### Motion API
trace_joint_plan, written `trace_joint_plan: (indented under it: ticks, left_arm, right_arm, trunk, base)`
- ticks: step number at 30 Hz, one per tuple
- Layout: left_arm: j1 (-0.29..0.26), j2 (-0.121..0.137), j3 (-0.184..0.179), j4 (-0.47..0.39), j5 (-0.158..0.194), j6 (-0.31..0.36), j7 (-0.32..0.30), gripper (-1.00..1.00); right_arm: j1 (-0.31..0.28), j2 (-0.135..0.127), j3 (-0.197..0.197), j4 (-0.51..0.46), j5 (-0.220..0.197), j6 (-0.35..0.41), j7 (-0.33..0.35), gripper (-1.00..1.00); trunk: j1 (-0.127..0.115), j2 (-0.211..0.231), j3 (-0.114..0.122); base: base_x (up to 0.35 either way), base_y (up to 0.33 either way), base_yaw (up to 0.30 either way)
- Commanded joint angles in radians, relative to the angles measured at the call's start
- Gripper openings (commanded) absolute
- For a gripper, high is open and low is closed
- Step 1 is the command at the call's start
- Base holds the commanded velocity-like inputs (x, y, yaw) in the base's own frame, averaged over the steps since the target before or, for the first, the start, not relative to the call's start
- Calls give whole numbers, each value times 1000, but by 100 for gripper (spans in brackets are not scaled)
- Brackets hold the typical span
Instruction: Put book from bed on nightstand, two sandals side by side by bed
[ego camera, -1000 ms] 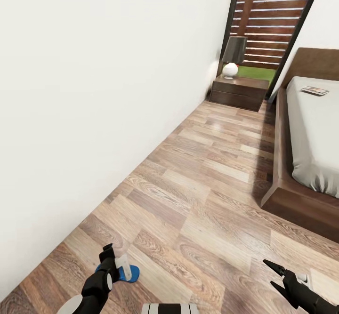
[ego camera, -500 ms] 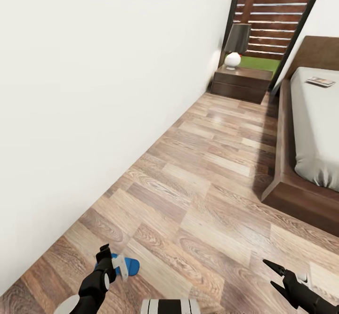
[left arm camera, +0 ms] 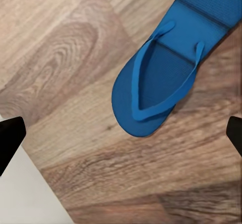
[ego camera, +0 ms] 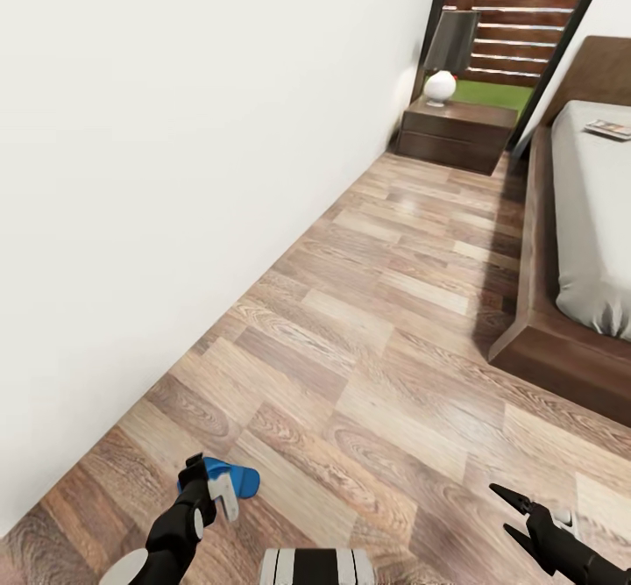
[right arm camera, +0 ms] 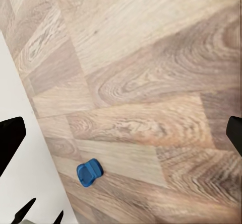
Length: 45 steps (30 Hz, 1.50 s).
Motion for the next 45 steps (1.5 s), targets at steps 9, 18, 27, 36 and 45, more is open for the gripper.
trace_joint_plan:
  ticks: [9,18,27,36,45]
  left_arm:
    - [0,0,-4,-3,-11,4,-7,100]
    - [0,0,-4,-10,-12,6,-7,100]
    - [0,-1,-4,-11,-12,6,-7,100]
    - [0,-1,-4,-12,-12,6,-7,100]
    - [0,-1,-4,-20,-12,6,-7,100]
  right_arm:
    - [-1,0,-2,0,-2,6,1,100]
    - [-1,0,-2,0,-2,6,1,100]
    - [-1,0,-2,0,-2,6,1,100]
    - [-1,0,-2,0,-2,6,1,100]
    - [-1,0,-2,0,-2,6,1,100]
  trunk:
    - [4,-2,-36]
    - [5,-3,-43]
    - [5,-3,-43]
    - [5,-3,-43]
    - [5,-3,-43]
  base:
    - [0,0,0]
    - [0,0,0]
    - [73,0,0]
    - [126,0,0]
    - [14,0,0]
